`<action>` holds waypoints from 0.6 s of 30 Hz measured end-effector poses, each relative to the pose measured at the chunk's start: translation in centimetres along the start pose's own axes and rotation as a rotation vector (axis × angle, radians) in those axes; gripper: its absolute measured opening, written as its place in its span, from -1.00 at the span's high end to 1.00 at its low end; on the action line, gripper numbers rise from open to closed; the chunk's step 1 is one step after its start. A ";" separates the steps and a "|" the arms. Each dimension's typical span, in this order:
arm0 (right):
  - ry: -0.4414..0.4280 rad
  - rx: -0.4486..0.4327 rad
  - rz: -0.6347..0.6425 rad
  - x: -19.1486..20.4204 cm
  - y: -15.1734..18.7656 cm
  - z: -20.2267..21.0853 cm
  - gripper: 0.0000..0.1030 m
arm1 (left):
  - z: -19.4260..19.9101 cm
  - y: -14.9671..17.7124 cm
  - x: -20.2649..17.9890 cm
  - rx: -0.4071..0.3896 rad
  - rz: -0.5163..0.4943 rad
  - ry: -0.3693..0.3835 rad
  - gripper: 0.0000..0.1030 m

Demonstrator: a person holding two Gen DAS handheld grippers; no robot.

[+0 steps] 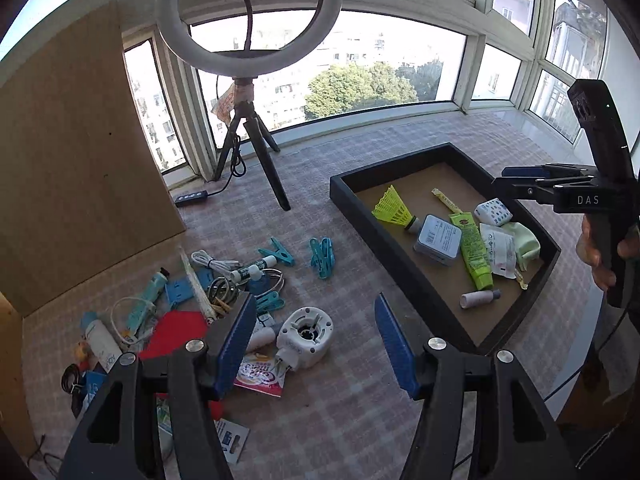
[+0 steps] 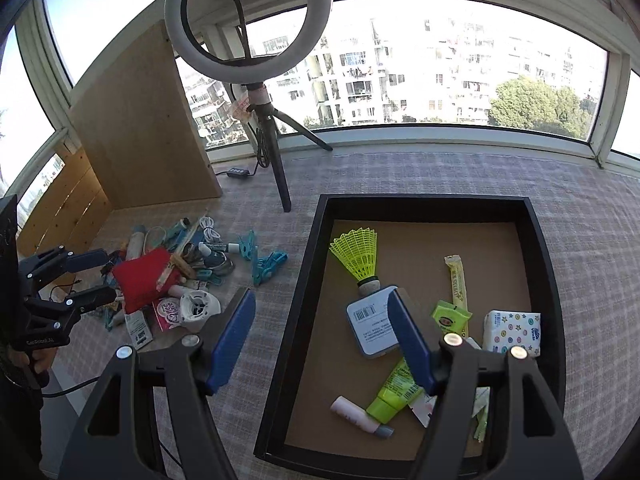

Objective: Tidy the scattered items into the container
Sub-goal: 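Move both open tools back over the pile of items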

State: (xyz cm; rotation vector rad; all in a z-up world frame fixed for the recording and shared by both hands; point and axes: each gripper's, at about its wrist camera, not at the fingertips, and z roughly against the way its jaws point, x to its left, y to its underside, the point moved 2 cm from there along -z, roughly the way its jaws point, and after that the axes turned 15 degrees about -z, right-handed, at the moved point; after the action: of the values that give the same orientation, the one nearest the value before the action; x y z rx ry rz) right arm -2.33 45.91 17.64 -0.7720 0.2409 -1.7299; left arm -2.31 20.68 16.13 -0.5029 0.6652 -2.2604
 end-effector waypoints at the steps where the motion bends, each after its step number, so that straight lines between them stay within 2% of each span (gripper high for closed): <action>1: -0.007 0.011 0.007 0.8 0.3 -0.3 -0.31 | 0.6 1.1 1.1 0.009 0.012 -0.015 -0.15; 11: -0.055 0.088 0.020 7.8 0.7 -3.6 -0.31 | 5.5 12.0 11.9 0.108 0.172 -0.145 -0.15; 18: -0.088 0.141 0.028 12.6 1.0 -6.0 -0.31 | 6.3 15.6 18.7 0.136 0.289 -0.198 -0.15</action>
State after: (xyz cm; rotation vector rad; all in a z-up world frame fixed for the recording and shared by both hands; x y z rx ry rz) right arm -6.60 32.63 17.21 -0.7355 0.0680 -1.6632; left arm -3.21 -4.43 14.83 -0.5204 0.4486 -1.9390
